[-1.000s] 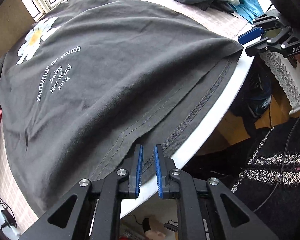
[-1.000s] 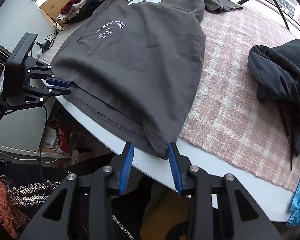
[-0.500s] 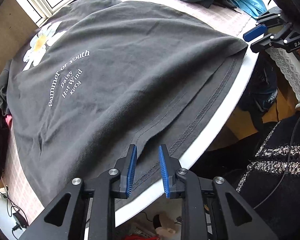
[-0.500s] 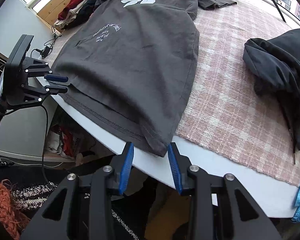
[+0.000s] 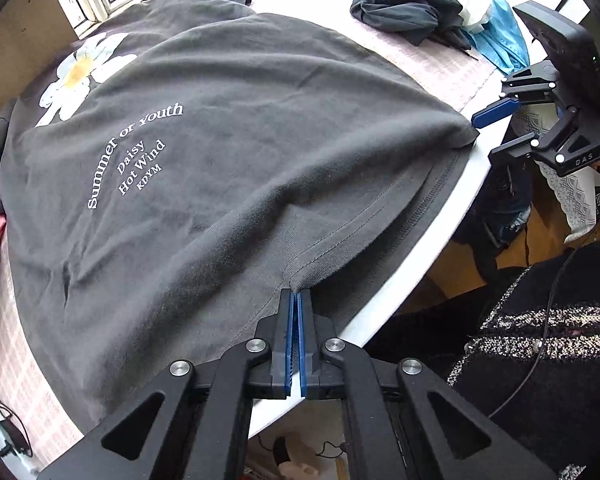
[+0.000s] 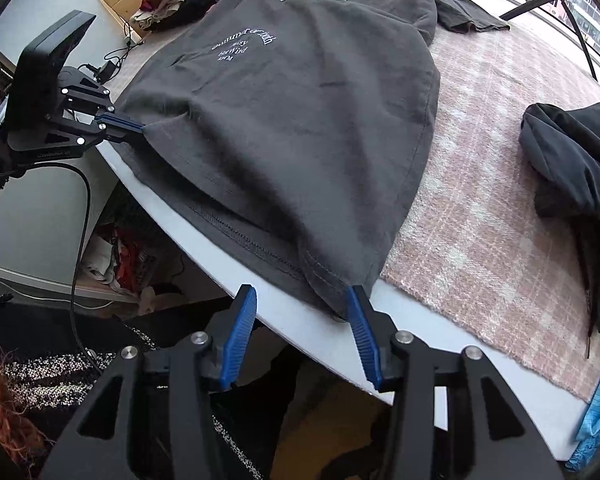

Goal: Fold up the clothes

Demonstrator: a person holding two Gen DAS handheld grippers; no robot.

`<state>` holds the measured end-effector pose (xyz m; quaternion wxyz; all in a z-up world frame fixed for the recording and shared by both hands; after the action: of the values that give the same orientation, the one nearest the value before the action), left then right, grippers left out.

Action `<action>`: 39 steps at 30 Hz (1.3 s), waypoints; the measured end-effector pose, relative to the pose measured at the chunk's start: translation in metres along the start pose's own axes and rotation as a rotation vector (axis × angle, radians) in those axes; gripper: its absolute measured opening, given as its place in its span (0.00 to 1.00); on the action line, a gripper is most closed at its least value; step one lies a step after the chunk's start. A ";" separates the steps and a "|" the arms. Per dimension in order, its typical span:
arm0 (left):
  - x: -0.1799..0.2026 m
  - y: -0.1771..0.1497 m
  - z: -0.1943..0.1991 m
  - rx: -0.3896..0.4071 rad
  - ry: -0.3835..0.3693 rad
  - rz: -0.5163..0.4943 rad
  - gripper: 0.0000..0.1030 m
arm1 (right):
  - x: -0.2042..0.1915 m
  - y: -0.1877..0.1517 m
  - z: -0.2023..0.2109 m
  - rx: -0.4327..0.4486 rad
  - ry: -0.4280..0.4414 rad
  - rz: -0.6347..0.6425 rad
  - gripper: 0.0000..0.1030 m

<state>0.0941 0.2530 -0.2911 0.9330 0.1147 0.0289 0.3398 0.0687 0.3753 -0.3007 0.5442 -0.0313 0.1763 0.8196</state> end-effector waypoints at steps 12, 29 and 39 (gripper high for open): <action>-0.004 0.003 -0.001 -0.005 -0.023 0.007 0.01 | 0.013 0.006 -0.004 -0.002 -0.073 0.037 0.09; -0.147 -0.215 0.062 -0.076 0.217 0.611 0.13 | 0.055 0.011 0.016 0.026 0.026 -0.319 0.41; -0.177 -0.218 0.028 -0.059 0.099 0.566 0.30 | 0.037 0.010 -0.008 -0.022 -0.034 -0.361 0.41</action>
<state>0.0989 -0.0274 -0.3192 0.8015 0.0742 0.0313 0.5926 0.0438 0.4022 -0.3145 0.6849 -0.0545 0.1498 0.7110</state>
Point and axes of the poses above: each gripper's, at about its wrist camera, not at the fingertips, and z roughly against the way its jaws point, x to its right, y to its top, the point moved 10 cm from there along -z, roughly the way its jaws point, and after that the axes turned 12 degrees about -z, right-handed, at the moved point
